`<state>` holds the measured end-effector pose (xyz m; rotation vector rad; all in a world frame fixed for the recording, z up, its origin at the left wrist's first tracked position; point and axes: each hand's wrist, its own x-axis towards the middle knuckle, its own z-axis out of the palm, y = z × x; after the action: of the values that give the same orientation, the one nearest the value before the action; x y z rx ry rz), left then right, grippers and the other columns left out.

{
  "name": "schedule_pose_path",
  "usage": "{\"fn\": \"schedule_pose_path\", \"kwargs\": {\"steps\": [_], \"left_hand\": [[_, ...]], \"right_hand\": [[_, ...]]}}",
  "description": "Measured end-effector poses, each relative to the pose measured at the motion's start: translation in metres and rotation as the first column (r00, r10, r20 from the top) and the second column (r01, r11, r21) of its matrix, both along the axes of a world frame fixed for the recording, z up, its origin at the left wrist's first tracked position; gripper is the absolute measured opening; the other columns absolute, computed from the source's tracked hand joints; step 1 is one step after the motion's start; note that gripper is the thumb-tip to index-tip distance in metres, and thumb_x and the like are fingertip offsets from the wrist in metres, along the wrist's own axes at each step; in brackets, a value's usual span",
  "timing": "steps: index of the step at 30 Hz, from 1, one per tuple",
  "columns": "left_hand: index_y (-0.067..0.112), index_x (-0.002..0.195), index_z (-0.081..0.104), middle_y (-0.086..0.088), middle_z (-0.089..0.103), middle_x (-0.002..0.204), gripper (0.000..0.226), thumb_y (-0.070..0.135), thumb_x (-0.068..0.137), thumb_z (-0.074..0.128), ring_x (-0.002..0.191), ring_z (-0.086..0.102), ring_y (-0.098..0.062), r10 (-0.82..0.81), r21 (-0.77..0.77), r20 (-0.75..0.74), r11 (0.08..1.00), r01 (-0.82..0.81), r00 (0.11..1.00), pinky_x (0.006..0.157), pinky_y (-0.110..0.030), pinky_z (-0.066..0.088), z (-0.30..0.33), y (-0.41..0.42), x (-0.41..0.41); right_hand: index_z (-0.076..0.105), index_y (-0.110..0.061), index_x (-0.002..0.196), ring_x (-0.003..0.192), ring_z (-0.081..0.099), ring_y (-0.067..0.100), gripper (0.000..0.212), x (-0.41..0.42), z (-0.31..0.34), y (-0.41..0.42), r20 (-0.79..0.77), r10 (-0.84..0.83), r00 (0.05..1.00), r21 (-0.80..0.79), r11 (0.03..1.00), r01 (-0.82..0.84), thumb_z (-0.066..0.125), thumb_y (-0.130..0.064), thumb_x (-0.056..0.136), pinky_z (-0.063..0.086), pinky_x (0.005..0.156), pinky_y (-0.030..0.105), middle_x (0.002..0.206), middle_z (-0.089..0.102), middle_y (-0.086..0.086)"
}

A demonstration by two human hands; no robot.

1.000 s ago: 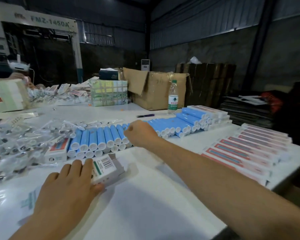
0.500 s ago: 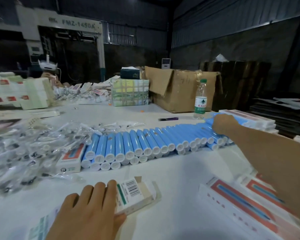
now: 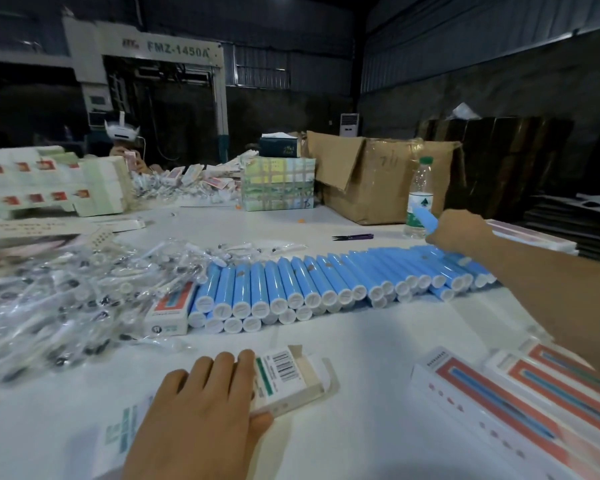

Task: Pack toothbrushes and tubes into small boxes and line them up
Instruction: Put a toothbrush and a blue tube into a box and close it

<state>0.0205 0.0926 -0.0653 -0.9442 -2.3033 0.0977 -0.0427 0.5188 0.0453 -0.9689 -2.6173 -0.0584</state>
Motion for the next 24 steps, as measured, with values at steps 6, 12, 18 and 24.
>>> {"fn": "schedule_pose_path", "kwargs": {"steps": [6, 12, 18, 24], "left_hand": [[0.010, 0.139, 0.039, -0.002, 0.052, 0.120, 0.068, 0.058, 0.093, 0.024, 0.102, 0.053, -0.021, 0.137, 0.031, 0.158, 0.989, -0.144, 0.978, 0.084, -0.037, 0.045, 0.016, 0.001, 0.016], [0.019, 0.143, 0.017, 0.002, 0.038, 0.133, 0.060, 0.056, 0.096, 0.022, 0.117, 0.040, -0.018, 0.183, 0.095, 0.153, 0.975, -0.199, 0.971, 0.092, -0.032, 0.035, 0.018, -0.009, 0.017], [0.018, 0.141, 0.019, -0.002, 0.039, 0.131, 0.058, 0.054, 0.096, 0.026, 0.114, 0.040, -0.021, 0.199, 0.135, 0.203, 0.964, -0.228, 0.959, 0.089, -0.034, 0.034, 0.015, -0.019, 0.022], [0.016, 0.144, 0.017, -0.004, 0.039, 0.133, 0.061, 0.054, 0.096, 0.025, 0.116, 0.039, -0.023, 0.226, 0.143, 0.193, 0.956, -0.255, 0.955, 0.089, -0.036, 0.033, 0.015, -0.021, 0.022]], "right_hand": [[0.052, -0.006, 0.086, 0.052, 0.046, 0.019, 0.011, 0.034, 0.026, -0.116, -0.481, 0.182, 0.858, -0.527, 0.721, -0.449, 0.059, -0.014, 0.083, 0.035, 0.044, 0.023, 0.069, 0.052, 0.009], [0.051, -0.010, 0.080, 0.040, 0.048, 0.016, 0.017, 0.078, -0.009, -0.219, -0.706, -0.161, 0.690, -0.708, 0.165, -0.686, 0.055, -0.023, 0.091, 0.039, 0.039, 0.023, 0.066, 0.051, 0.007], [0.054, -0.008, 0.086, 0.043, 0.051, 0.015, 0.008, 0.098, -0.064, -0.250, -0.685, -0.405, 0.605, -0.674, 0.038, -0.738, 0.056, -0.014, 0.091, 0.045, 0.038, 0.021, 0.066, 0.053, 0.009], [0.040, -0.012, 0.110, 0.040, 0.055, 0.014, 0.034, 0.104, -0.075, -0.263, -0.810, -0.208, 0.548, -0.574, 0.091, -0.814, 0.064, -0.004, 0.086, 0.047, 0.040, 0.025, 0.068, 0.061, 0.010]]}}
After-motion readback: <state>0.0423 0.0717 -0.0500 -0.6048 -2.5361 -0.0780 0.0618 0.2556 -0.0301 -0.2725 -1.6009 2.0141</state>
